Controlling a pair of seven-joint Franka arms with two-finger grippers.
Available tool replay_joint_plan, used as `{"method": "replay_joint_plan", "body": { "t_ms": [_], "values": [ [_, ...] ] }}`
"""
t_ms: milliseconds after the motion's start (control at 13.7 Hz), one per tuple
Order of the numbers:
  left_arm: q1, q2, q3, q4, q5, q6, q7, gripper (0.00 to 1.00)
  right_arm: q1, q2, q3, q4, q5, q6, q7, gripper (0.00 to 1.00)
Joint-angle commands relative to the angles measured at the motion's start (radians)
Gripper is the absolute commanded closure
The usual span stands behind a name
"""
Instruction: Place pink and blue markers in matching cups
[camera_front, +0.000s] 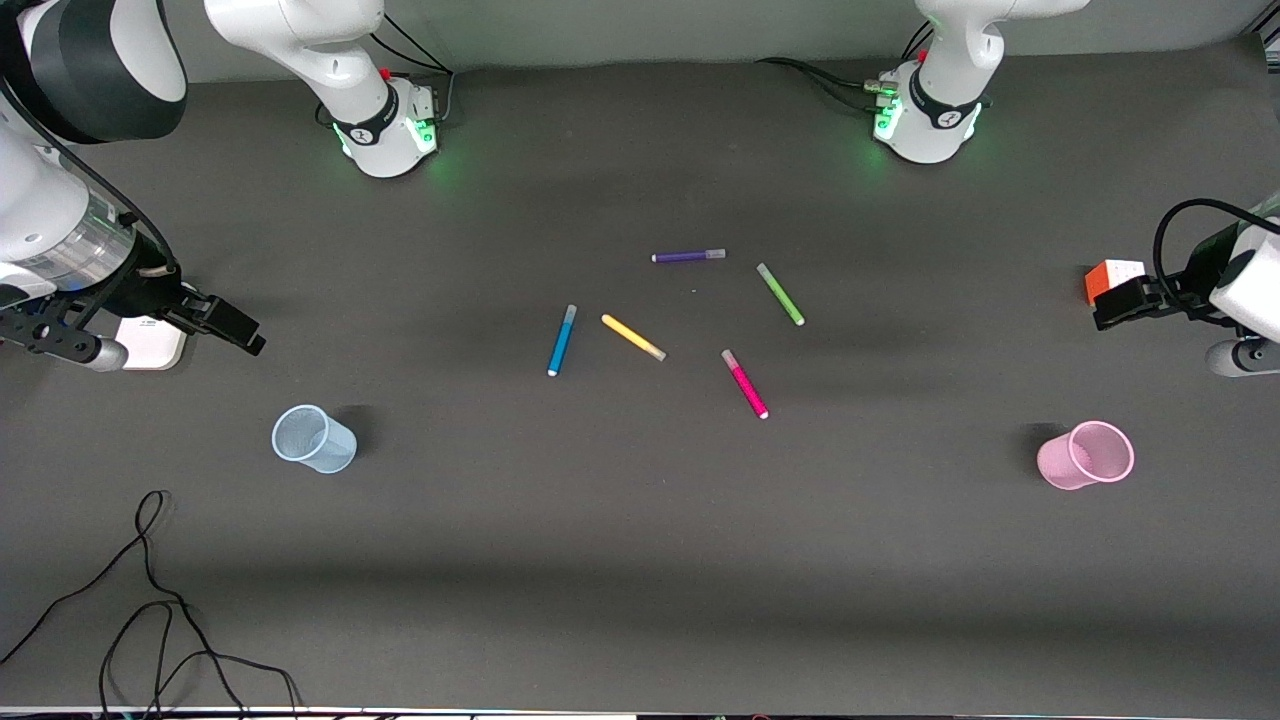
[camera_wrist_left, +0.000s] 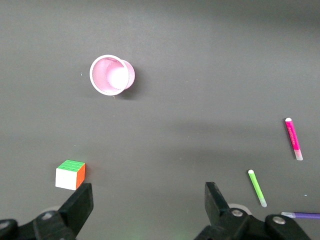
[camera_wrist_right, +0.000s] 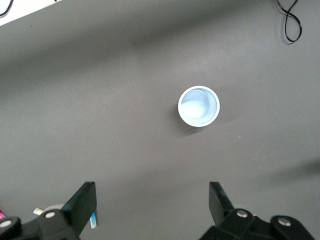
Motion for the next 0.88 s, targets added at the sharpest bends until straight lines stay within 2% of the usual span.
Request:
{"method": "replay_joint_plan", "body": {
  "t_ms": [0, 219, 438, 584, 803],
  "values": [
    [-0.006, -0.001, 0.007, 0.009, -0.005, -0.015, 0.013, 0.01, 0.014, 0.019, -0.01, 0.024, 0.012, -0.006, -0.019, 0.0],
    [-0.006, -0.001, 0.007, 0.011, -0.004, -0.015, 0.013, 0.01, 0.014, 0.026, -0.01, 0.036, 0.012, -0.007, -0.01, 0.0],
    [-0.009, -0.001, 0.007, 0.012, -0.005, -0.015, 0.013, 0.01, 0.029, 0.084, -0.001, 0.042, 0.014, -0.01, 0.044, 0.0],
    [-0.016, 0.0, 0.005, 0.009, -0.005, -0.016, 0.012, 0.01, 0.076, 0.172, -0.001, 0.082, 0.015, -0.013, 0.059, 0.0],
    [-0.032, 0.02, 0.002, 0.008, -0.005, -0.022, 0.013, 0.01, 0.124, 0.327, -0.002, 0.217, 0.102, -0.035, 0.084, 0.0]
  ]
}}
